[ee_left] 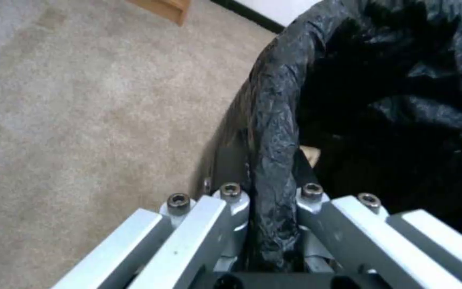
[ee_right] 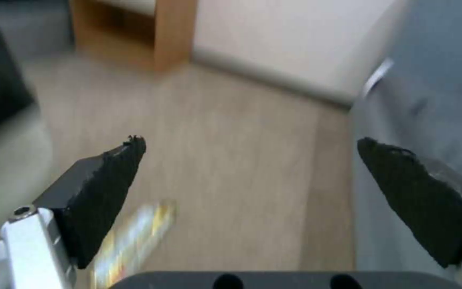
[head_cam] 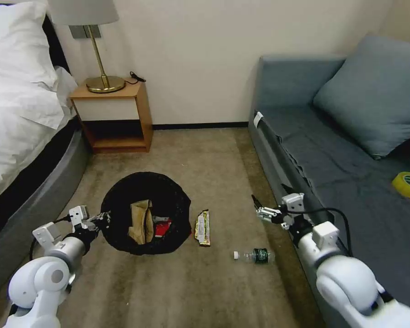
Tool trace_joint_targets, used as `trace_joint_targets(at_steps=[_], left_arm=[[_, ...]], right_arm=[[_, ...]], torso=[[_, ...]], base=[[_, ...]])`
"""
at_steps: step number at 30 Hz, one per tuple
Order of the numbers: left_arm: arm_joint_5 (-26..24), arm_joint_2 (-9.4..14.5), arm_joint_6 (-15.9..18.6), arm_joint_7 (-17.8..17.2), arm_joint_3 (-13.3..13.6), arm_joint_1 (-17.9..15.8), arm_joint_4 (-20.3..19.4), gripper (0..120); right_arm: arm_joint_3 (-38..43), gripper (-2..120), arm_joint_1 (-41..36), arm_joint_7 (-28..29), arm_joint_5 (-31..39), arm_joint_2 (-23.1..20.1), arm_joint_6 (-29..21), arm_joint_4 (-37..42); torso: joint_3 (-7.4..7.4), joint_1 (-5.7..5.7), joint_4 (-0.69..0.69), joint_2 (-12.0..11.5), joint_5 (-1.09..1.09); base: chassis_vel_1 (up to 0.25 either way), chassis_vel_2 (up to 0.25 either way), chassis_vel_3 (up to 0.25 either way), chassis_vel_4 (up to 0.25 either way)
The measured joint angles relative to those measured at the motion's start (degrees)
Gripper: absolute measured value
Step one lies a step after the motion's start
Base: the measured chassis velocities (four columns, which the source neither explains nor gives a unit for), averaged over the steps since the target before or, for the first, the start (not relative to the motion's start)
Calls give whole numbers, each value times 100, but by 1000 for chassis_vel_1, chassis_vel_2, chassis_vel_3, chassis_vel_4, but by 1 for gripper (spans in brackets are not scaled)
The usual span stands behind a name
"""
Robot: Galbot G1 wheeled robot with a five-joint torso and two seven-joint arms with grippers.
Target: Pick up the trash bin, then pick up the garbage on the floor and place it into the trash bin.
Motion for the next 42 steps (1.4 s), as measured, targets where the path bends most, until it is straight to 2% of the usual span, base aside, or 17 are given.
trace_joint_targets(at_steps=[2,4,5,6,8,9,13,16,20,22,24,26,28,30,33,39,42], left_arm=[[33,10,-17,54,27,-16,59,4],[39,11,-20,66,32,-23,69,4],[63,12,-43,98,55,-58,139,4],[69,12,-50,122,59,-87,175,4],[69,12,-52,128,60,-94,183,4],[71,15,-65,153,60,-120,226,4],[71,32,-74,178,44,-154,285,4],[59,62,-104,220,8,-169,358,4],[53,72,-121,247,-25,-166,407,4],[45,73,-137,269,-58,-164,452,4],[43,74,-139,273,-63,-164,458,4],[40,69,-150,282,-84,-165,467,4],[39,65,-151,284,-86,-165,467,4],[38,32,-159,293,-89,-163,467,4],[38,6,-163,294,-92,-160,462,4],[27,-15,-191,337,-130,-95,439,4],[8,-9,-202,359,-159,-73,440,4]], right_arm=[[-654,100,680,-50,152,-227,74,-483],[-790,100,836,-64,183,-264,87,-582],[-1605,100,1673,-190,349,-361,111,-1149],[-2133,100,2299,-327,455,-338,112,-1571],[-2254,100,2462,-373,474,-327,111,-1686],[-2774,100,3086,-579,595,-273,91,-2123],[-3444,100,3660,-879,751,-170,76,-2675],[-4303,100,4325,-1555,890,-29,4,-3313],[-4670,100,4649,-1977,969,63,-88,-3588],[-4977,100,4968,-2467,958,90,-125,-3826],[-5036,100,5031,-2562,946,90,-129,-3877],[-5282,100,5309,-3092,891,59,-160,-4094],[-5323,100,5351,-3158,885,49,-163,-4119],[-5624,100,5592,-3650,885,-29,-182,-4265],[-5890,100,5736,-3998,871,-65,-178,-4368],[-6590,100,5899,-4409,800,68,-121,-4710],[-6746,100,5917,-4425,795,158,-121,-4806]], torso=[[0,0,-1,0,5],[0,0,1,0,4],[0,0,0,0,0],[0,0,0,0,6],[0,0,1,0,6],[0,0,3,0,-4],[1,1,2,0,3],[1,0,0,0,0],[1,0,0,0,2],[0,0,1,0,1],[1,1,1,0,1],[0,0,0,0,2],[0,0,0,0,2],[0,0,0,0,0],[0,0,0,0,1],[0,0,-1,0,2],[0,0,0,0,2]], base=[[0,0,0,0],[0,0,0,0],[0,0,0,0],[0,0,0,0],[0,0,0,0],[0,0,0,0],[0,0,0,0],[0,0,0,0],[0,0,0,0],[0,0,0,0],[0,0,0,0],[0,0,0,0],[0,0,0,0],[0,0,0,0],[0,0,0,0],[0,0,0,0],[0,0,0,0]])
